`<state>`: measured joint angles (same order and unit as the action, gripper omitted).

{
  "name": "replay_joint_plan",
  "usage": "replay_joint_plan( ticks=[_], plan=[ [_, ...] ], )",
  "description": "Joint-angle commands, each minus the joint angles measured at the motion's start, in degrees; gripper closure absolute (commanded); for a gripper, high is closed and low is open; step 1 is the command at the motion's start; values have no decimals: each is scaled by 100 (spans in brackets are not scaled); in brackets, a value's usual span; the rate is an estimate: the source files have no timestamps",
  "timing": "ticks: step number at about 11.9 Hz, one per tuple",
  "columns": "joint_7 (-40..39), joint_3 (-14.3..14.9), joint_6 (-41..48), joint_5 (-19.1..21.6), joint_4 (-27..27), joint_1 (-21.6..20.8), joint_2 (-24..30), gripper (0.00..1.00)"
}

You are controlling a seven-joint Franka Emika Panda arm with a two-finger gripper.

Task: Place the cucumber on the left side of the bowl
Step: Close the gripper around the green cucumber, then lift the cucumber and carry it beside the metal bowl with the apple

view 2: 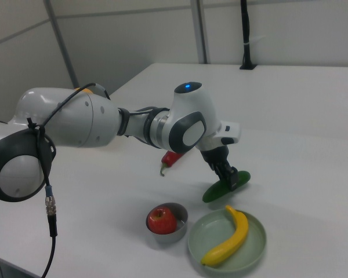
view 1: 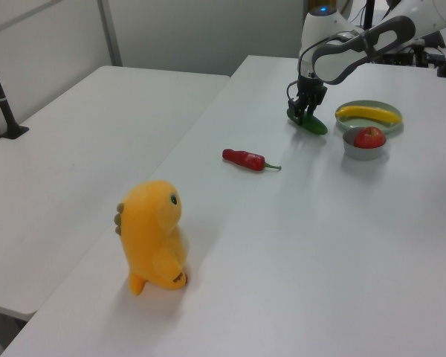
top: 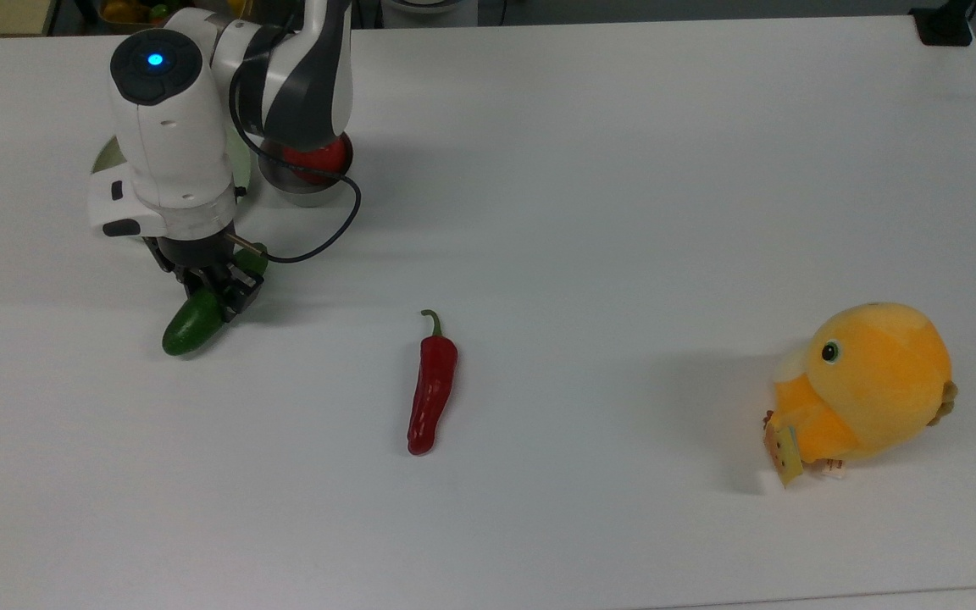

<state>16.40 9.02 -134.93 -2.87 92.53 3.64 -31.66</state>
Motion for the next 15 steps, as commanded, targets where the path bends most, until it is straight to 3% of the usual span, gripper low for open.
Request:
replay_joint_plan(
  ticks=[1, 9, 15],
  plan=[
    [144, -14, -43, 31, -86, -48, 186, 83],
    [346, -1068, 826, 49, 176, -74, 1029, 83],
    [-21, -1684, 1135, -47, 1625, -259, 2197, 82]
  ],
)
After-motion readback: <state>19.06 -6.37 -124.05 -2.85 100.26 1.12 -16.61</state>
